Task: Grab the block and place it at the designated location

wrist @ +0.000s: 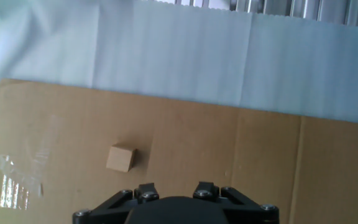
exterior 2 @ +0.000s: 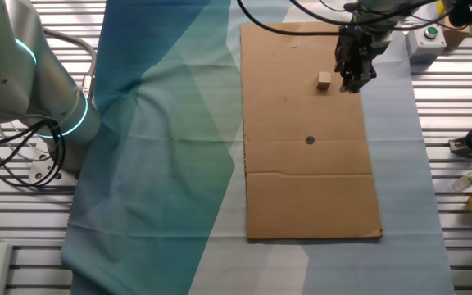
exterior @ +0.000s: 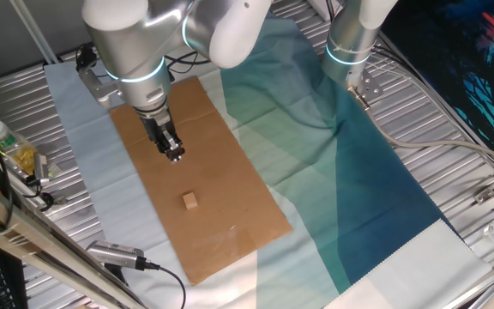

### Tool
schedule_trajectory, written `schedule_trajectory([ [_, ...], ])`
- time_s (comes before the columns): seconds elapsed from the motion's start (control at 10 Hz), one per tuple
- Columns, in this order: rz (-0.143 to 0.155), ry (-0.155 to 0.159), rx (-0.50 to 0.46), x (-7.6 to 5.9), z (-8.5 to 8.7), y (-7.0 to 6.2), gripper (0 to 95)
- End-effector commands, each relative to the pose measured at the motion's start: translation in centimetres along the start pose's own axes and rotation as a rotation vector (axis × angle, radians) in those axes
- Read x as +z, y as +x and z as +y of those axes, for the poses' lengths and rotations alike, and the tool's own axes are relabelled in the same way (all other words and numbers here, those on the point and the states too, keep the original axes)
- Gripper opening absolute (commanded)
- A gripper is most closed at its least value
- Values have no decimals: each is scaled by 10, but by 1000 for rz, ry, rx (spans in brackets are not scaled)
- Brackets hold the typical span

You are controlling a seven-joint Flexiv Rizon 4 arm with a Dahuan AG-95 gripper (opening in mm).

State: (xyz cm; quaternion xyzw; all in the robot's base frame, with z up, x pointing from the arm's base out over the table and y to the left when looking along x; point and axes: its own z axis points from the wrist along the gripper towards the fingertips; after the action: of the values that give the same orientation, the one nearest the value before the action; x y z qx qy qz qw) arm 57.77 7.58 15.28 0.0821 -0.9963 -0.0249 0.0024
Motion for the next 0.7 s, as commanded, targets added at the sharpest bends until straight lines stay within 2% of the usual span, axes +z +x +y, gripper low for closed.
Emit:
schedule_trajectory([
  [0.1,-1,7,19,0,0,0,190],
  [0.2,-4,7,30,0,0,0,190],
  [0.3,1,8,50,0,0,0,0],
  [0.5,3,17,43,0,0,0,0],
  [0.7,69,5,101,0,0,0,0],
])
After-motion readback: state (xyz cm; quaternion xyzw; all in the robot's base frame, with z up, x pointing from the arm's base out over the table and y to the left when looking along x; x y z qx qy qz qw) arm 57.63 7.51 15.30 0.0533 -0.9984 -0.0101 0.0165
